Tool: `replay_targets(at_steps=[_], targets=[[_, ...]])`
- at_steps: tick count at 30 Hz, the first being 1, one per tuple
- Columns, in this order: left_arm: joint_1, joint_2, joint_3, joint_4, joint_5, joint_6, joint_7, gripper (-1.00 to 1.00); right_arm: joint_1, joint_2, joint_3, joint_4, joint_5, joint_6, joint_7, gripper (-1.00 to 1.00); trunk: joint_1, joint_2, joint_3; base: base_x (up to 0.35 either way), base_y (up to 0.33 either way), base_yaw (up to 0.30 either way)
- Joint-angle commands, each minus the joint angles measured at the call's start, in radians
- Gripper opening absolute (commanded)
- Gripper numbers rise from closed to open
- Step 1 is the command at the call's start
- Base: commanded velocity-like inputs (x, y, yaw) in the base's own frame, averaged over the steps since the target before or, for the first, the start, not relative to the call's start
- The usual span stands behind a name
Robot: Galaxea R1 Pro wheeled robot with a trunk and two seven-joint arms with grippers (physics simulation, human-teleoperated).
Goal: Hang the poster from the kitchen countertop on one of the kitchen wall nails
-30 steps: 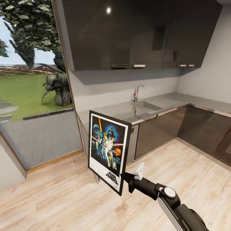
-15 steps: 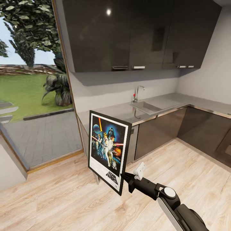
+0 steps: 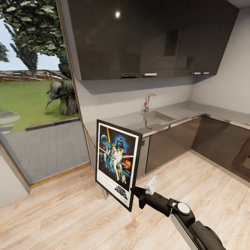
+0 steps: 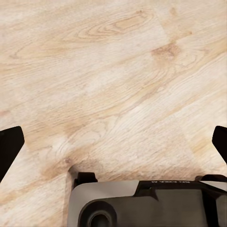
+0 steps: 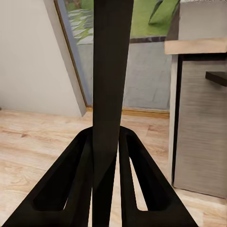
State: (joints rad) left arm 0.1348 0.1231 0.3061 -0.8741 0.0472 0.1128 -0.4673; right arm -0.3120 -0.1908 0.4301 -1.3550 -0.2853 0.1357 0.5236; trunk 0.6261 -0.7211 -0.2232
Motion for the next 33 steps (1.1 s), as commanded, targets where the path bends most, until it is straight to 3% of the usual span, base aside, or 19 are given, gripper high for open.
replay_targets(at_steps=[1,33], targets=[[0.000,0.000,0.002,-0.002,0.005,0.010,-0.005,1.00,-0.001,-0.001,0.001,-0.001,-0.013,0.011,0.003,-1.00,-0.004,0.006,0.002,0.000,0.000,0.000],[0.000,0.000,0.002,-0.003,0.005,0.010,-0.005,1.00,-0.001,0.001,0.001,0.001,-0.012,0.010,0.001,-1.00,-0.126,0.230,0.102,0.000,0.000,0.000]])
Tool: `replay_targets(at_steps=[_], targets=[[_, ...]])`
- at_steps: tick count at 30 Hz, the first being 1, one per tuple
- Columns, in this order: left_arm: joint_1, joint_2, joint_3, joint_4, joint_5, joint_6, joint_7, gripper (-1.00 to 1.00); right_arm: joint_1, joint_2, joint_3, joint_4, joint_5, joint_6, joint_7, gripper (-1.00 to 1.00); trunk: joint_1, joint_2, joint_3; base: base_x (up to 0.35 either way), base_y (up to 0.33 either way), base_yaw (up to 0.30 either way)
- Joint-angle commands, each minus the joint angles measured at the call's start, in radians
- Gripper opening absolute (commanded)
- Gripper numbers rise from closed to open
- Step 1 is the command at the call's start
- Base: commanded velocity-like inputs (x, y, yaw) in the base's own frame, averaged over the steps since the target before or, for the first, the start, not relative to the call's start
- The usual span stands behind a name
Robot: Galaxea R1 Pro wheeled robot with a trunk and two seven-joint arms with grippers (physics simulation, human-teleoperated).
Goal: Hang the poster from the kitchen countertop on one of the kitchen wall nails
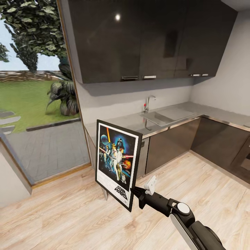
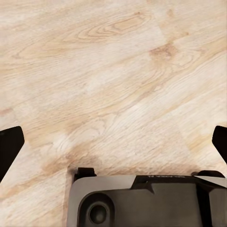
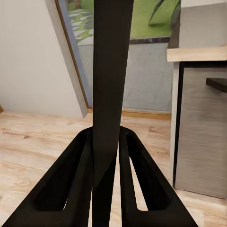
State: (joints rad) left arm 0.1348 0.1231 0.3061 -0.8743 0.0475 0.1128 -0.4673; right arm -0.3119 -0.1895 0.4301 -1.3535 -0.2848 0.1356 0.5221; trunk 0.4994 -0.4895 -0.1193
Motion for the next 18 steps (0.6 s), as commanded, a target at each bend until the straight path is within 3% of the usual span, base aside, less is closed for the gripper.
replay_targets(at_steps=[1,13,18], targets=[[0.000,0.000,0.002,-0.002,0.005,0.010,-0.005,1.00,-0.001,-0.001,0.001,-0.001,-0.013,0.010,0.003,-1.00,-0.003,0.006,0.001,0.000,0.000,0.000],[0.000,0.000,0.002,-0.003,0.005,0.010,-0.005,1.00,-0.001,-0.001,0.001,0.001,-0.013,0.010,0.003,-1.00,-0.049,0.090,0.039,0.000,0.000,0.000],[0.000,0.000,0.002,-0.003,0.005,0.010,-0.005,1.00,-0.001,-0.001,0.001,0.001,-0.013,0.010,0.003,-1.00,-0.049,0.090,0.039,0.000,0.000,0.000]])
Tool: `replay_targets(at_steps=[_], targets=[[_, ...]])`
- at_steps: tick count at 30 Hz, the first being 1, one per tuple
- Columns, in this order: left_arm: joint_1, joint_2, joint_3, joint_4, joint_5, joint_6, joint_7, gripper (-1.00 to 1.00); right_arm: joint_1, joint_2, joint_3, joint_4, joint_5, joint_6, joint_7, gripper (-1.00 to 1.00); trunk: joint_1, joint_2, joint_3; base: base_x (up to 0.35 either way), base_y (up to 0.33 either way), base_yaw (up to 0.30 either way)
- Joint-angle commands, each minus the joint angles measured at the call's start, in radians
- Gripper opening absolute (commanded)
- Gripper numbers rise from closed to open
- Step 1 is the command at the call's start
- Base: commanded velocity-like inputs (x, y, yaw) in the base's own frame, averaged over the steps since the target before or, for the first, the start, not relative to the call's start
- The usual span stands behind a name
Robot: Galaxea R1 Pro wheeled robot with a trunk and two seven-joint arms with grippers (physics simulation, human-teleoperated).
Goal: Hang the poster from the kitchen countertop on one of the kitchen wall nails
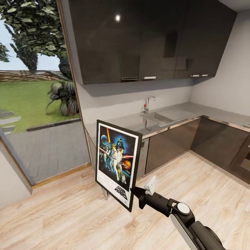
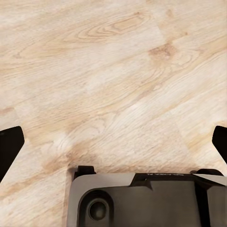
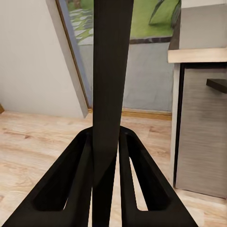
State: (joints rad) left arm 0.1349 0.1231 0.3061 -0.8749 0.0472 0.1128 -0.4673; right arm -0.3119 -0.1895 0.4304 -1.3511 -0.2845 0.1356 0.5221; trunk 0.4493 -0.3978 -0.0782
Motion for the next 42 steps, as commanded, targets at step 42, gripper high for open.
replay_targets(at_steps=[42], targets=[[0.000,0.000,0.005,-0.003,0.005,0.004,-0.002,1.00,-0.001,0.005,0.005,-0.003,-0.005,0.013,0.001,-1.00,0.001,-0.002,-0.001,-0.015,0.025,0.123]])
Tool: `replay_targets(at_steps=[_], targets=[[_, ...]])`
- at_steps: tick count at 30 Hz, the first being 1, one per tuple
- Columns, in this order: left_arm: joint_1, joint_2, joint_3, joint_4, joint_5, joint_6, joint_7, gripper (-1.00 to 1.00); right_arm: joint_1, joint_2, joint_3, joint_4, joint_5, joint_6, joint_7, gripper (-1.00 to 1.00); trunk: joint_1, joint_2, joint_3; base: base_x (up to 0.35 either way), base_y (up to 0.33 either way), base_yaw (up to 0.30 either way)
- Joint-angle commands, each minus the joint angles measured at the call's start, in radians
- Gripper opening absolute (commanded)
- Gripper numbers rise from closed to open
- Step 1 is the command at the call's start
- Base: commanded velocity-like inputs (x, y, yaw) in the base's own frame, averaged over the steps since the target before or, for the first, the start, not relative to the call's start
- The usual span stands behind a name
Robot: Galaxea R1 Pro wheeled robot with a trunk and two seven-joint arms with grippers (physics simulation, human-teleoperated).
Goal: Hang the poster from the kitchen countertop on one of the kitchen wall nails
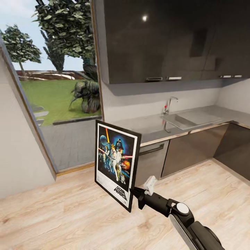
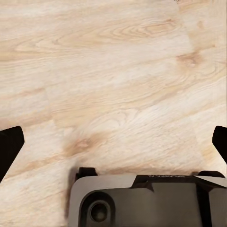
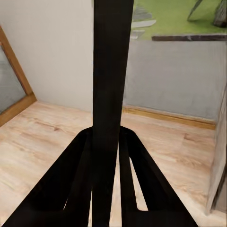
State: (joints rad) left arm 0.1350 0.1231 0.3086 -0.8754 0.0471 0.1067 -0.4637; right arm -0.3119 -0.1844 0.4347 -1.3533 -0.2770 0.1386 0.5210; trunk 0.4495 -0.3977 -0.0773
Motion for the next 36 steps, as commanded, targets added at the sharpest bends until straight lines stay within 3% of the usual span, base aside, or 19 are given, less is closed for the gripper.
replay_targets(at_steps=[1,30,36], targets=[[0.000,0.000,0.002,-0.002,0.005,0.010,-0.005,1.00,-0.001,0.000,0.001,-0.001,-0.013,0.010,0.002,-1.00,0.000,-0.002,-0.002,-0.142,0.236,0.287],[-0.001,-0.001,0.001,-0.017,0.008,0.025,-0.004,1.00,-0.001,0.002,0.003,0.000,-0.013,0.011,0.002,-1.00,0.000,-0.002,-0.002,-0.119,0.270,0.288],[-0.050,0.000,0.001,-0.093,0.009,0.176,-0.010,1.00,-0.001,0.021,0.003,0.007,-0.012,0.012,0.001,-1.00,0.000,-0.002,-0.002,0.135,0.302,0.288]])
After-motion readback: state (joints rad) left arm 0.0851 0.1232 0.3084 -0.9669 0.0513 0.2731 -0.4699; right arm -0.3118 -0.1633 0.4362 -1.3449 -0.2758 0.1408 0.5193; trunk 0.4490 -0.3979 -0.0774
